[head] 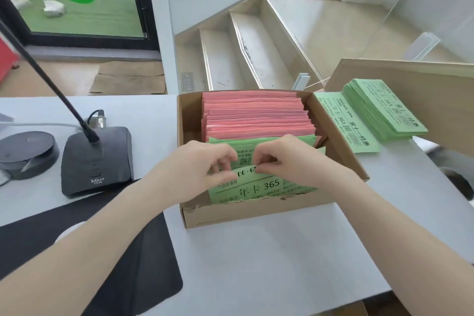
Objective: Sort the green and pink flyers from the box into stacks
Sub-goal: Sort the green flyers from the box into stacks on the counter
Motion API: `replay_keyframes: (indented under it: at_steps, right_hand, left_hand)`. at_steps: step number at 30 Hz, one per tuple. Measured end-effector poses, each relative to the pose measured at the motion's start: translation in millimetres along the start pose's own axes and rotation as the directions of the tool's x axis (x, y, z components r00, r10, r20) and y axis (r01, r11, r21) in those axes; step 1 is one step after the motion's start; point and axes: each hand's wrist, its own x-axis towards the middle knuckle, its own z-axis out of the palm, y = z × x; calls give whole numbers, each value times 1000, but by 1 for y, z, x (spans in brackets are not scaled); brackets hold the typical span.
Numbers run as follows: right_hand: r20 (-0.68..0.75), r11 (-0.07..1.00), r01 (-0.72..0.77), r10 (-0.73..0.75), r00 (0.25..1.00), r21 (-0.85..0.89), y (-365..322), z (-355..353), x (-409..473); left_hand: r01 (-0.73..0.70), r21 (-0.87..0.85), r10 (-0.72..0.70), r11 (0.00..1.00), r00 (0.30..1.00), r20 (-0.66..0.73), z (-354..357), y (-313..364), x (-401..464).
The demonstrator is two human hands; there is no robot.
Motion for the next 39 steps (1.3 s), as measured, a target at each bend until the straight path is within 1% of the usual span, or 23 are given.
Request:
replay_keyframes:
  at_steps: [2,3,5,7,9,11,13,15,18,20,23,27,28,30,32,33,35,36,39]
  right_hand:
    - [-88,995,-35,27,996,-91,4,6,1]
    - [-122,988,-55,37,992,-144,7,9,0]
    - [-202,976,-77,36,979,-202,14,13,0]
    - [-295,985,-72,22,955,-159,21,16,-1]
    - [-375,995,-46,10,927,-88,24,17,1]
    - [-413,995,-30,-12,911,-96,23,19,4]
    - [-428,988,-8,-60,902,-157,22,19,9]
    - [-446,980,-20,-72,892,-197,22,19,10]
    - [-475,976,-42,-65,878,-212,25,18,9]
    - [-474,969,-12,-110,874,-248,27,17,7]
    - [-420,942,34,-180,889,-334,27,15,5]
    - [-327,940,37,-155,932,-338,25,10,2]
    - [-283,935,18,-125,951,-353,24,9,0]
    - [-169,929,-57,-6,986,-365,25,7,-3]
    - [-72,905,-128,108,992,-406,30,8,-5]
    - [-50,888,-158,152,987,-432,32,8,-7]
    - [-57,878,-229,226,972,-421,37,8,-10]
    - [-82,882,-256,243,966,-396,38,8,-11]
    - [-189,903,-280,228,955,-326,39,6,-15]
  left_hand:
    - [7,176,5,984,998,-67,2,-3,6]
    - [23,231,-4,973,997,-83,3,-6,9]
    - [37,256,-13,966,996,-94,4,-9,13]
    - [34,233,-2,972,991,-135,6,-9,16]
    - [-7,253,64,967,973,-221,7,-7,16]
    - [-49,333,148,942,949,-279,9,-10,17]
    - [-21,412,153,911,945,-290,10,-13,19]
    - [-8,427,140,904,950,-280,11,-15,22]
    - [-21,421,149,907,950,-274,12,-16,22]
    - [-32,413,160,910,947,-279,12,-15,22]
    - [-42,414,169,910,946,-275,13,-15,23]
    - [-45,427,167,903,953,-253,13,-16,23]
    - [-61,430,181,901,953,-244,13,-16,23]
    - [-91,435,206,896,953,-224,13,-17,23]
    - [-108,441,226,891,948,-223,14,-18,21]
    - [-119,439,236,890,946,-221,14,-17,21]
    - [-126,424,230,897,952,-204,14,-15,20]
    - [-111,405,200,908,962,-184,14,-15,21]
    - [-39,335,93,942,985,-148,12,-13,22]
